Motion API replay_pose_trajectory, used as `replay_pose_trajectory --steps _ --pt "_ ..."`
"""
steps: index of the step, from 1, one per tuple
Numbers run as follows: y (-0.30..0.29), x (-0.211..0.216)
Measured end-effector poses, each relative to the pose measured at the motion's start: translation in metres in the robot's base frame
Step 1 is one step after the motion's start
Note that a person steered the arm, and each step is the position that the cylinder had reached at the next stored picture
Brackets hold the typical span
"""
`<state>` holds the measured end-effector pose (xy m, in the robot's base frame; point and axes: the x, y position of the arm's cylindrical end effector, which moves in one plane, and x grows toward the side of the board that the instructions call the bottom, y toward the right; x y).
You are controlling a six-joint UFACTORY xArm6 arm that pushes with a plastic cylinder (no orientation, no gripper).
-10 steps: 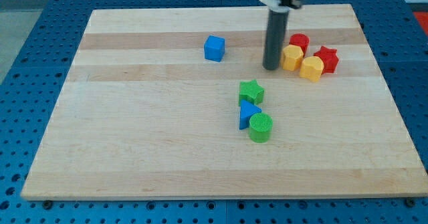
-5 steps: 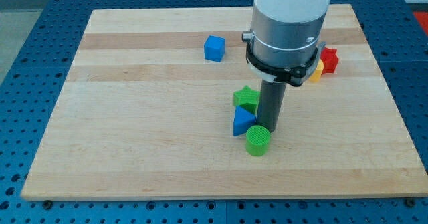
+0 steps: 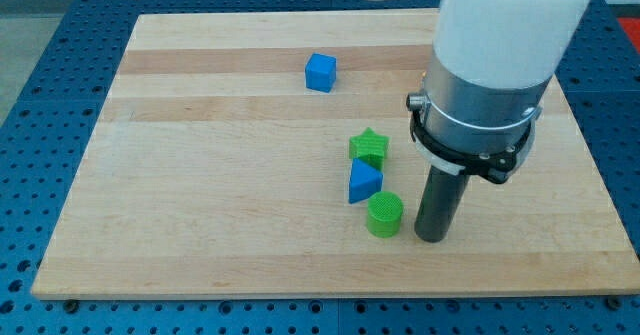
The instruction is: Move the blue triangle into the blue cube
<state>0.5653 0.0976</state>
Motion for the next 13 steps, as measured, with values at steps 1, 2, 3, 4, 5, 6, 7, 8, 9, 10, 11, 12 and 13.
replay_pose_trajectory --steps 1,2,3,4,5,6,7,8,9,10,11,12,13 --pt "-0.024 0.019" --pt "-0.040 0.033" --pt "-0.040 0.033" --pt "-0.042 0.024" --pt "-0.044 0.014" --pt "-0.050 0.007" --pt "-0.056 -0.007" --pt "-0.066 -0.040" --pt "-0.072 -0.075" --pt "-0.078 -0.109" --pt "-0.083 -0.144" --pt "-0.092 -0.162" --pt "-0.103 -0.165"
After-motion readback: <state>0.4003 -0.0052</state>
